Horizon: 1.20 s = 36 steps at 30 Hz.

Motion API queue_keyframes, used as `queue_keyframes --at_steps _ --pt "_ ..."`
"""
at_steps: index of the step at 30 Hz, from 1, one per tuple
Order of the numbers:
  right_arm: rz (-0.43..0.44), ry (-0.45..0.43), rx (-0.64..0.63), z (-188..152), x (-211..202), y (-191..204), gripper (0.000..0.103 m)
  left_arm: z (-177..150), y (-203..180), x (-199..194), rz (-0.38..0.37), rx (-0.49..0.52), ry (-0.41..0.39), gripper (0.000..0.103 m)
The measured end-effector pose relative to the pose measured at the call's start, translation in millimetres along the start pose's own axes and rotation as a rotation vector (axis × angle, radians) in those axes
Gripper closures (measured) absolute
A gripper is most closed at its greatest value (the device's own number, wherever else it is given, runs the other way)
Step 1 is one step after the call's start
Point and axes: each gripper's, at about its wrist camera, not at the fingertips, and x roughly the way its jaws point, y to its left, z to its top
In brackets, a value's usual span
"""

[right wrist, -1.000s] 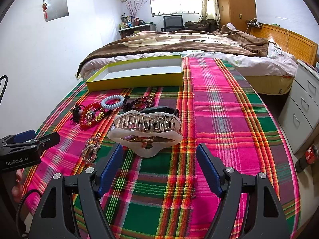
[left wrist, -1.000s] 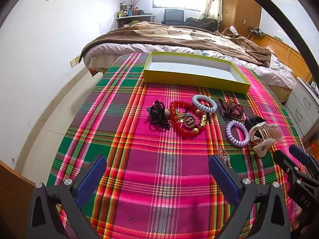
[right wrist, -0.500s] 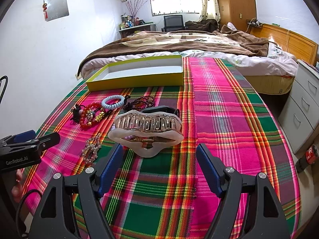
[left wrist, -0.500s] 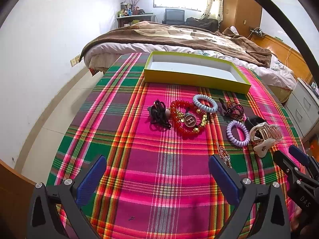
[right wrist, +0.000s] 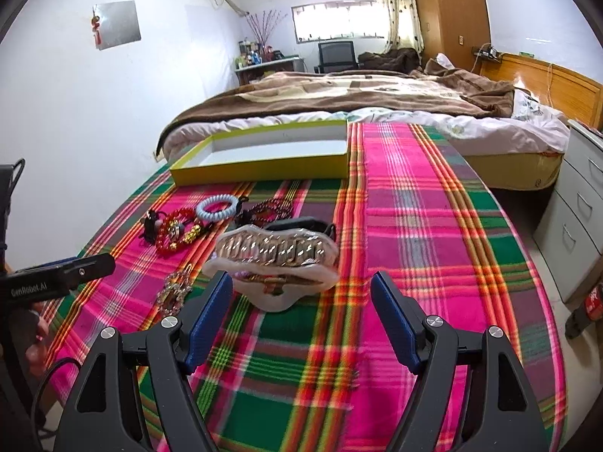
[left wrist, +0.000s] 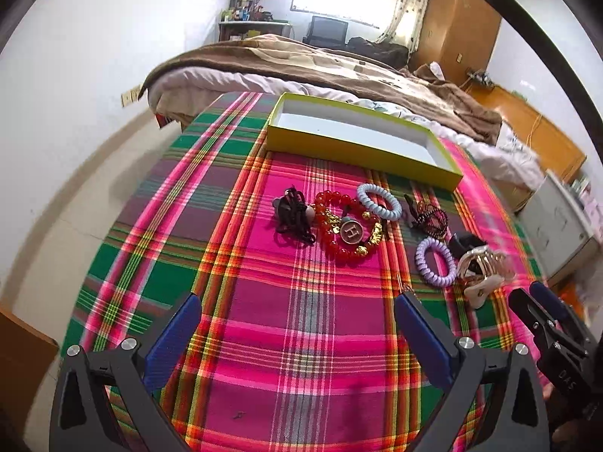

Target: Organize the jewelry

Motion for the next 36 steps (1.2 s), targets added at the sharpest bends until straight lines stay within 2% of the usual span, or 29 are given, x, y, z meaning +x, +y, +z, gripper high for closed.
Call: queue_keyframes --at_steps 2,5,12,15,19,26,28,32,36 --pt "0.052 0.023 0.013 5 7 -7 0.027 1 5 3 -0.01 -0.018 0.009 0.0" --pt "0.181 0.084 0.05 13 19 -18 0.027 3 8 7 -0.012 -0.018 0.022 0.0" --pt "0.212 0.074 -0.059 30 30 -13 0.027 6 10 13 -0.017 0.005 0.039 0.0" --pt "0.285 0.085 -0.12 35 40 -11 0.027 8 11 16 -0.015 0.006 0.046 0.0" --pt "0.339 0.127 -0.175 35 48 -6 0.027 11 13 21 -0.017 0.0 0.055 0.0" --pt "0.366 0.204 -0.332 16 31 11 0.027 14 18 26 -0.02 -0.006 0.062 0.0" --pt "0.352 0.204 -0.343 12 26 11 0.027 14 20 28 -0.021 -0.008 0.066 0.0" --pt "0.252 0.198 -0.312 11 38 11 0.027 14 20 32 -0.039 -0.009 0.077 0.0" --pt "0.225 0.211 -0.259 17 48 11 0.027 13 17 32 -0.067 0.016 0.089 0.0"
